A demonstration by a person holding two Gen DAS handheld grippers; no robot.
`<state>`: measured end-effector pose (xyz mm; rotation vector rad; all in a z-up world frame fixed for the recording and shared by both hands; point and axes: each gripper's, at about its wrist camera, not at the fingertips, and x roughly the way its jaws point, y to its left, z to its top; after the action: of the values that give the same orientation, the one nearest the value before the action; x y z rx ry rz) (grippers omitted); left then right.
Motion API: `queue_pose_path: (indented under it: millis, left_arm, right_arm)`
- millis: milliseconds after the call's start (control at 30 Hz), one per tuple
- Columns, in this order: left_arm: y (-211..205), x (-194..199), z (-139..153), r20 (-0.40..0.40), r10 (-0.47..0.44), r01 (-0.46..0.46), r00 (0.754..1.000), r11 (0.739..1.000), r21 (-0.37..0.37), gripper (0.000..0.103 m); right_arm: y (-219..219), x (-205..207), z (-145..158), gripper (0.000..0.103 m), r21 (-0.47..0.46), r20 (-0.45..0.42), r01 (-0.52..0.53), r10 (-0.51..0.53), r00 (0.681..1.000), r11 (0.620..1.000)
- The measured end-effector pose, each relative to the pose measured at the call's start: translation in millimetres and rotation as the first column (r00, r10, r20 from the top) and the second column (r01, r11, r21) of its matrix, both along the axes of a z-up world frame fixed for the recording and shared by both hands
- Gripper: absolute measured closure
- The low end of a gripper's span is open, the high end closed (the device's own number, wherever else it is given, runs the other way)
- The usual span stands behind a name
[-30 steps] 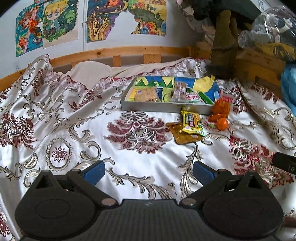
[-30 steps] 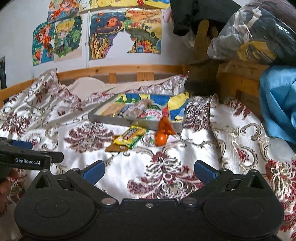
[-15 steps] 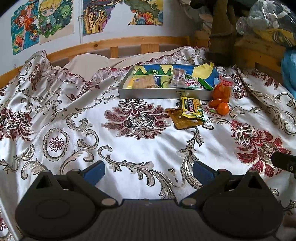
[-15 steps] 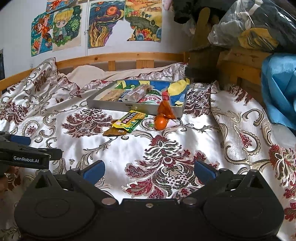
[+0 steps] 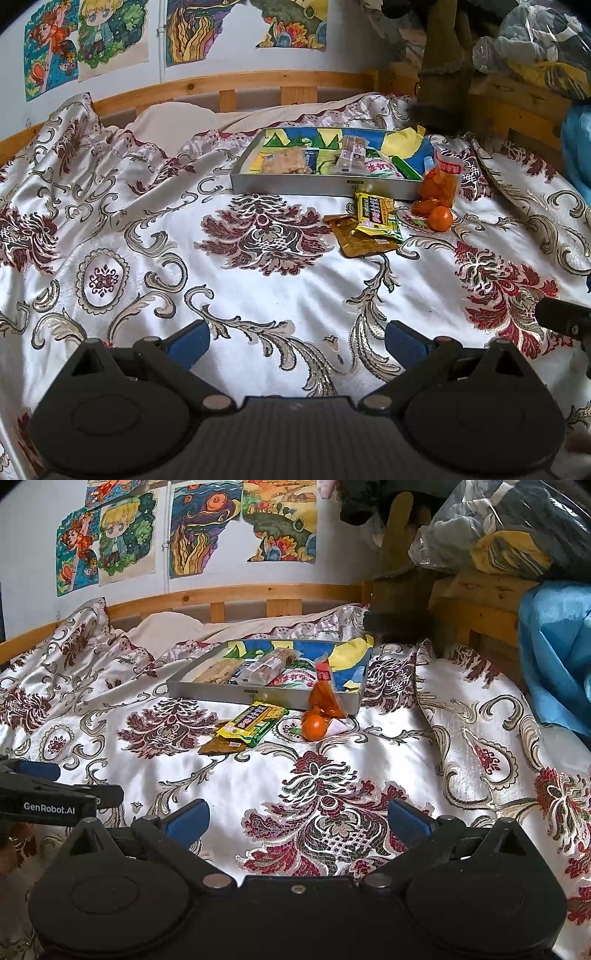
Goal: Organize snacks
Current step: 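Grasp the yellow cracker packet with left tool while right tool grasps the mandarin orange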
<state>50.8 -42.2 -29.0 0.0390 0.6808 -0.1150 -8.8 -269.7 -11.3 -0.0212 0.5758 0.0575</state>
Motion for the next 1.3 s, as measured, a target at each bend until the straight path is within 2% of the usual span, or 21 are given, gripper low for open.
queue_pose_path:
  millis: [267, 567, 1033, 1167, 1300]
  left_arm:
    - [-2, 5, 5, -0.006, 0.004, -0.004, 1.000, 1.000, -0.006, 0.000]
    - [-15, 35, 14, 0.005, -0.017, 0.017, 1.000, 1.000, 0.005, 0.000]
    - [-55, 139, 1, -0.013, -0.113, 0.114, 0.993, 0.994, 0.005, 0.000]
    - [-70, 172, -7, -0.044, -0.198, 0.198, 0.979, 0.980, 0.000, 0.000]
    - [-84, 195, -17, -0.083, -0.238, 0.240, 0.968, 0.970, 0.020, 0.001]
  right_arm:
    - [-1, 5, 2, 0.001, -0.002, -0.001, 0.001, -0.001, 1.000, 1.000]
    - [-10, 32, 3, 0.001, 0.013, 0.009, 0.015, -0.015, 1.000, 1.000]
    - [-34, 104, -21, 0.001, 0.041, -0.039, 0.064, -0.062, 0.997, 0.997]
    - [-36, 129, -31, 0.001, 0.017, -0.049, 0.056, -0.055, 0.997, 0.998]
    - [-33, 155, -38, 0.001, -0.019, -0.055, 0.025, -0.026, 0.998, 1.000]
